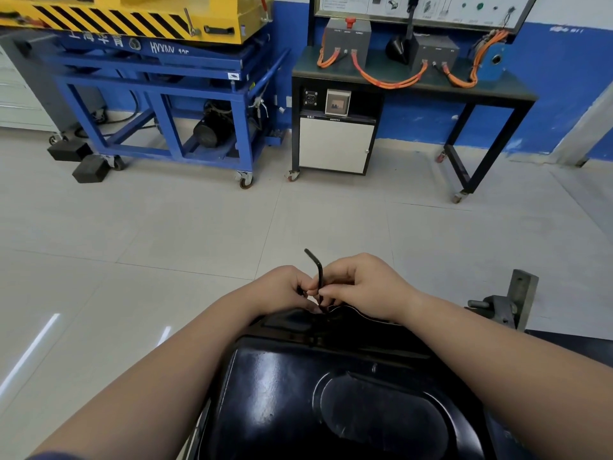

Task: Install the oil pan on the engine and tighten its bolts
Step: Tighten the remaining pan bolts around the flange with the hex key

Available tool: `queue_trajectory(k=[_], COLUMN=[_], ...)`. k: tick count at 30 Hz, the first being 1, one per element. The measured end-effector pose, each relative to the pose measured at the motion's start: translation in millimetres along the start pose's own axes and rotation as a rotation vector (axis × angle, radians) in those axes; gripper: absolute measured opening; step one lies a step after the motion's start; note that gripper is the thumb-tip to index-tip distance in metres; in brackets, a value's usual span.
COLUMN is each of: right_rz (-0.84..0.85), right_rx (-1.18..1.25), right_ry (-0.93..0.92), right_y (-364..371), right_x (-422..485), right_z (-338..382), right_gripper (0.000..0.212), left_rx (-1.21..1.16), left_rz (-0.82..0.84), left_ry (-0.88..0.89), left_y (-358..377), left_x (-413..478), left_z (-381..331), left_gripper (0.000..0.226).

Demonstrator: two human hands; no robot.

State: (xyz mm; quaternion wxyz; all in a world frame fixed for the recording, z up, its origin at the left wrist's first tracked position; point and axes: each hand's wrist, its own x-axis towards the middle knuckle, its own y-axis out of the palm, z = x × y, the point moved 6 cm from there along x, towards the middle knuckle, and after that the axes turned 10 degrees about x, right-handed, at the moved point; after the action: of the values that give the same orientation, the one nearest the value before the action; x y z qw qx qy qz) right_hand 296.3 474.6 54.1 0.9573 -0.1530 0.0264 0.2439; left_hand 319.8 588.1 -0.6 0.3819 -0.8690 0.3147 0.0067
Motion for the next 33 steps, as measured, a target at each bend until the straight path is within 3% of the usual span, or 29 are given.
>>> queue_trajectory(k=[7, 10, 13, 18, 25, 29, 31, 33], right_rz=[-0.054, 0.0, 0.039, -0.036, -0.084, -0.022, -0.006, -0.008], right_rx=[-0.137, -0.118, -0.023, -0.089, -0.18, -0.164, -0.094, -0.081], right_ry=[-0.045, -0.037, -0.024, -0.028, -0.079, -0.06, -0.054, -0.059], right_y=[-2, 2, 4, -4, -5, -1, 0, -1], right_x=[3, 2, -1, 2, 4, 3, 2, 1], right_z=[4, 4, 3, 0, 3, 2, 2, 3], right_gripper=[0.031, 0.016, 0.025, 0.006, 0.038, 0.009, 0.017, 0.011], left_rx=[0.048, 0.04, 0.082, -0.018, -0.094, -0.108, -0.094, -0.122], left_rz=[-0.028, -0.031, -0.039, 0.004, -0.018, -0.054, -0.073, -0.059], left_ry=[0.006, -0.019, -0.035, -0.01, 0.025, -0.005, -0.003, 0.023], left_y=[-5, -5, -5, -2, -5, -6, -6, -4], left_x=[-2, -2, -1, -3, -7, -7, -6, -6], left_z=[-5, -4, -2, -4, -10, -6, -6, -7], left_gripper=[0.046, 0.043, 0.035, 0.036, 0.046, 0.044, 0.045, 0.045])
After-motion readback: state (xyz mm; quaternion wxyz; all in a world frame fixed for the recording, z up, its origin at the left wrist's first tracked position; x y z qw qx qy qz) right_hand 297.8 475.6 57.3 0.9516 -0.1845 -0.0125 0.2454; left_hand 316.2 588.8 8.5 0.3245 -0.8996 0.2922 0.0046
